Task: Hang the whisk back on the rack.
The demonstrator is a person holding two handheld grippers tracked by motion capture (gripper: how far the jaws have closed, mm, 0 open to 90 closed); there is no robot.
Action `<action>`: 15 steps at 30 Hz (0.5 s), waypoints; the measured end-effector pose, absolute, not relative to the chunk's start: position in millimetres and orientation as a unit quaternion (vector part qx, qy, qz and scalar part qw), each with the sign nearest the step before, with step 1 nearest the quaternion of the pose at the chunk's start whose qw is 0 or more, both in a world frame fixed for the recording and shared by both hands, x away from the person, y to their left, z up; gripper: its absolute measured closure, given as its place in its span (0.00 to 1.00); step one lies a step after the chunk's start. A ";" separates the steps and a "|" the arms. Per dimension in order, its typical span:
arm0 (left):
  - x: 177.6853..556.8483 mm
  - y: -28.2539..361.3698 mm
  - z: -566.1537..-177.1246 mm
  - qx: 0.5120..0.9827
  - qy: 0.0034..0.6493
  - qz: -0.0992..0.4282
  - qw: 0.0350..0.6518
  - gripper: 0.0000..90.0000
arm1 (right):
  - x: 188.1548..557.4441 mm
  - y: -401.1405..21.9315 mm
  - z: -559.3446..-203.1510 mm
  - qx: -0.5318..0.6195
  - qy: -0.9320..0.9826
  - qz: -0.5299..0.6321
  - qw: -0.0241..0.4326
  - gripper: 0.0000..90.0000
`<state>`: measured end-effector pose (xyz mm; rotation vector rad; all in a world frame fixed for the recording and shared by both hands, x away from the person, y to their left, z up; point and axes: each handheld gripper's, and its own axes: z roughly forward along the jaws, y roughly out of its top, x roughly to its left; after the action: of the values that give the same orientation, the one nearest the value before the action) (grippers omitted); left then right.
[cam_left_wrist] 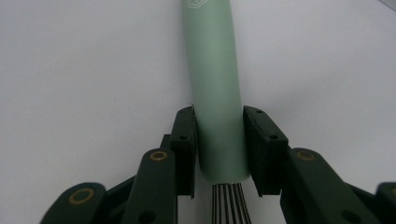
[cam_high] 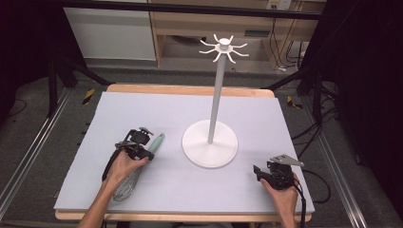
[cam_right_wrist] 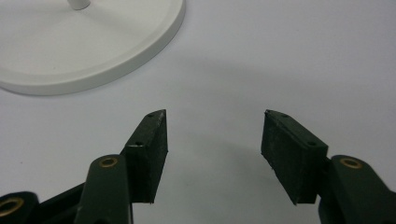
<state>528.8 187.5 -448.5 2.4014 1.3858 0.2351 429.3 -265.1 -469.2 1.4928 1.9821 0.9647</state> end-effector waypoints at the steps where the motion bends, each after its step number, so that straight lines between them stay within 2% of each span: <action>1: 529.0 186.8 -448.4 0.850 0.490 0.084 0.173 0.73 | 429.3 -265.0 -469.2 0.544 0.723 0.352 0.237 0.46; 15: 529.6 184.8 -447.1 0.848 0.496 0.086 0.163 0.76 | 430.6 -264.5 -470.4 0.542 0.728 0.347 0.236 0.47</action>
<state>529.6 184.8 -447.1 2.4194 1.4158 0.2457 430.6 -264.5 -470.4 1.4865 1.9970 0.9511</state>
